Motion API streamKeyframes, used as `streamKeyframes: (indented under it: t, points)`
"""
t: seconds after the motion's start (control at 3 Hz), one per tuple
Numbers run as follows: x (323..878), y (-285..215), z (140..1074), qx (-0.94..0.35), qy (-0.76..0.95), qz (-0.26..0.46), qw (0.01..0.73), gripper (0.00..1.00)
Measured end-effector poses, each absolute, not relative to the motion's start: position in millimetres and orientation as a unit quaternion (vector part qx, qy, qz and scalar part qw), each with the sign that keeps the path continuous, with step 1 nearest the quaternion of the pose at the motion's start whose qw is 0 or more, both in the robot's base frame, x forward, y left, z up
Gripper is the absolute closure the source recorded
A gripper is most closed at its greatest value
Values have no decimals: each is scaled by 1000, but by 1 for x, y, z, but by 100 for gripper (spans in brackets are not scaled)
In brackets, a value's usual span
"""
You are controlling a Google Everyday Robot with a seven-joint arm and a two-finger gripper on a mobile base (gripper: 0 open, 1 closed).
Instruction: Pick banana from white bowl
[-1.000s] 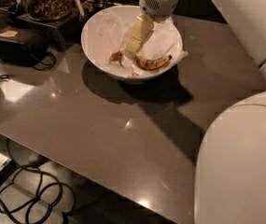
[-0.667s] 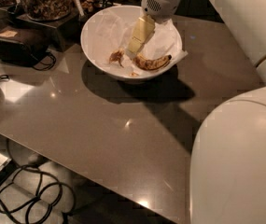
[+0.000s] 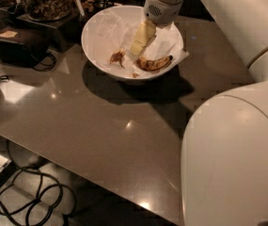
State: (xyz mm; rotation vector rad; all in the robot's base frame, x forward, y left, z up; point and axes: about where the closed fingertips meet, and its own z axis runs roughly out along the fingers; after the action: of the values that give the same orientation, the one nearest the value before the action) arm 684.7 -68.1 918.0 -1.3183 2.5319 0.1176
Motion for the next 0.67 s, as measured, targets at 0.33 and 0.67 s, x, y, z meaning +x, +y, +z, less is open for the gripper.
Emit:
streamKeyframes:
  t: [0.33,0.67]
  points:
    - [690,-72,909,-449,882,40,138,4]
    - [690,-72,909,-449,882,40,138,9]
